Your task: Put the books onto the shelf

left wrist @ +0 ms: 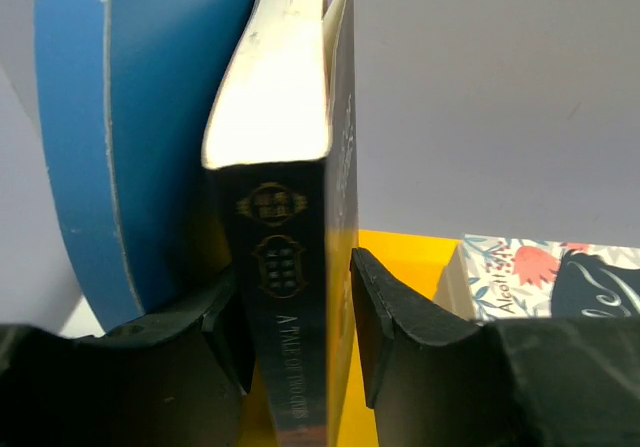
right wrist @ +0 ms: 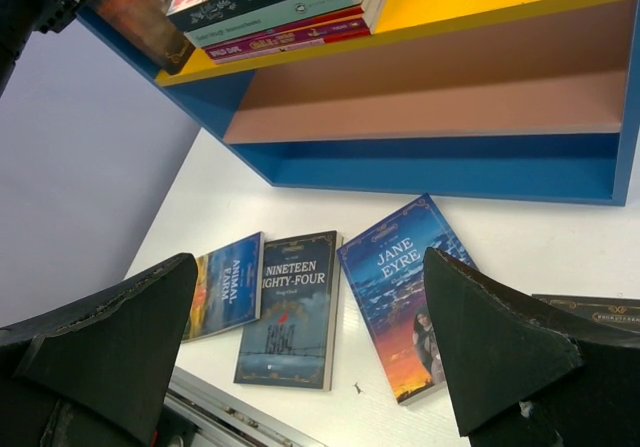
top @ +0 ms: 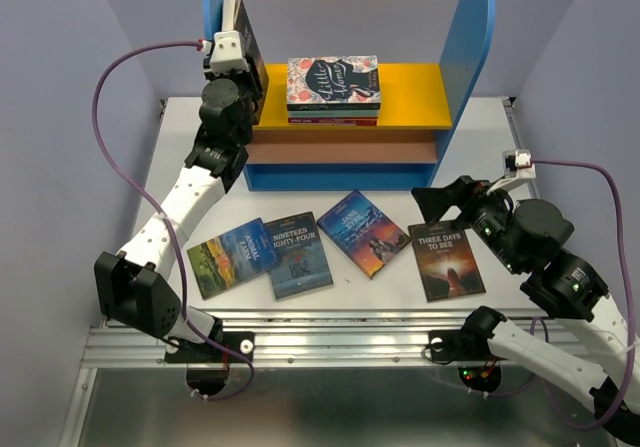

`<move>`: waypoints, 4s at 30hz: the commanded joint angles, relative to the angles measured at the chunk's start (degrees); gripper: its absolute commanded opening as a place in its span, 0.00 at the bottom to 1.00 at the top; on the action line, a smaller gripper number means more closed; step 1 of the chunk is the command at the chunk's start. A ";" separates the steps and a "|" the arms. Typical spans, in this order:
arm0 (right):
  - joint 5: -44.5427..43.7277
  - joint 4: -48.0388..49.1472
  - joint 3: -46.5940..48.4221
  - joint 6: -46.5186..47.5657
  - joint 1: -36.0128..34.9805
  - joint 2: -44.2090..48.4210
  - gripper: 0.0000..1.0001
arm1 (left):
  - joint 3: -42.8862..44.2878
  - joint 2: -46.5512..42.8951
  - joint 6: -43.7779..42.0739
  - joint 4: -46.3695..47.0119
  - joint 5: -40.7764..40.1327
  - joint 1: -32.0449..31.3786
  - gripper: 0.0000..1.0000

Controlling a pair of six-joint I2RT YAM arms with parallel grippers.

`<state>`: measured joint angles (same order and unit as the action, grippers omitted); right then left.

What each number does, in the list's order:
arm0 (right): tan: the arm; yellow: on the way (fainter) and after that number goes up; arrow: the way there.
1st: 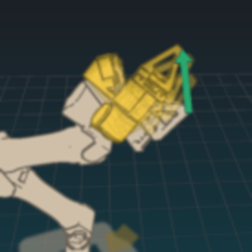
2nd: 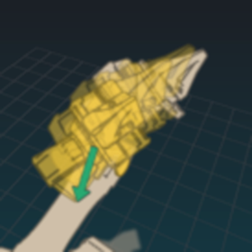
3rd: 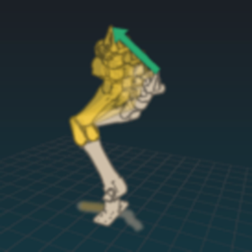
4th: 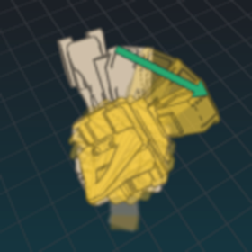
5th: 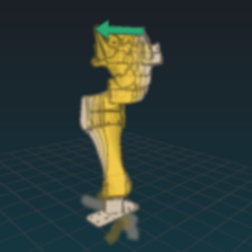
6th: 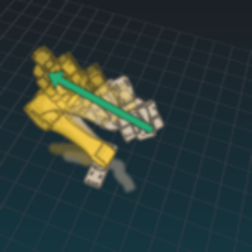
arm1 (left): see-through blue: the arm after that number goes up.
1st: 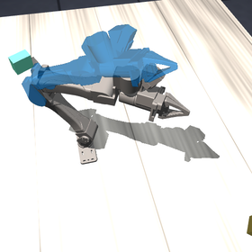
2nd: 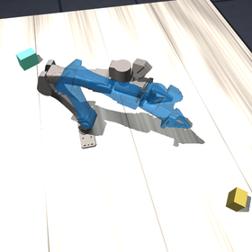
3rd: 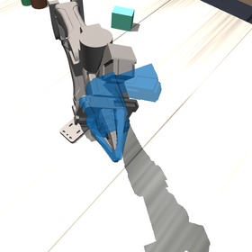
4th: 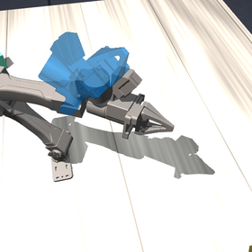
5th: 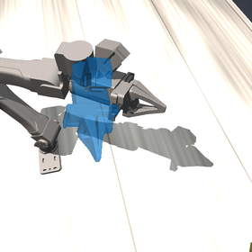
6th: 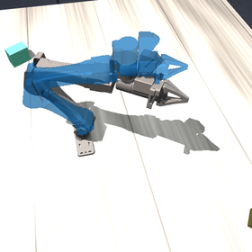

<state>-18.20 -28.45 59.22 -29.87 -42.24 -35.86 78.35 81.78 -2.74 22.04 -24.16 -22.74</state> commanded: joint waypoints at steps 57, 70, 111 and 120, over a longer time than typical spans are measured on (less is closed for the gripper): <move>4.14 -9.61 -1.46 -1.32 -0.21 -3.43 1.00 | -19.95 -37.12 39.90 -31.11 35.74 0.07 0.99; -1.93 -0.21 -12.11 -1.34 -0.21 -17.41 1.00 | -48.73 -41.88 61.62 -16.86 32.52 -16.36 0.99; 41.73 25.01 -15.10 11.68 22.11 -49.75 1.00 | -37.39 8.13 93.00 -15.79 7.03 -37.99 0.86; 47.89 26.43 -17.03 11.68 22.11 -50.90 1.00 | -34.32 12.26 93.36 -20.02 5.18 -37.99 0.67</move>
<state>23.86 -4.47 43.05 -18.35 -19.97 -87.09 41.69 91.44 90.78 7.33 -15.86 -60.40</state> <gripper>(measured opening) 0.998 0.721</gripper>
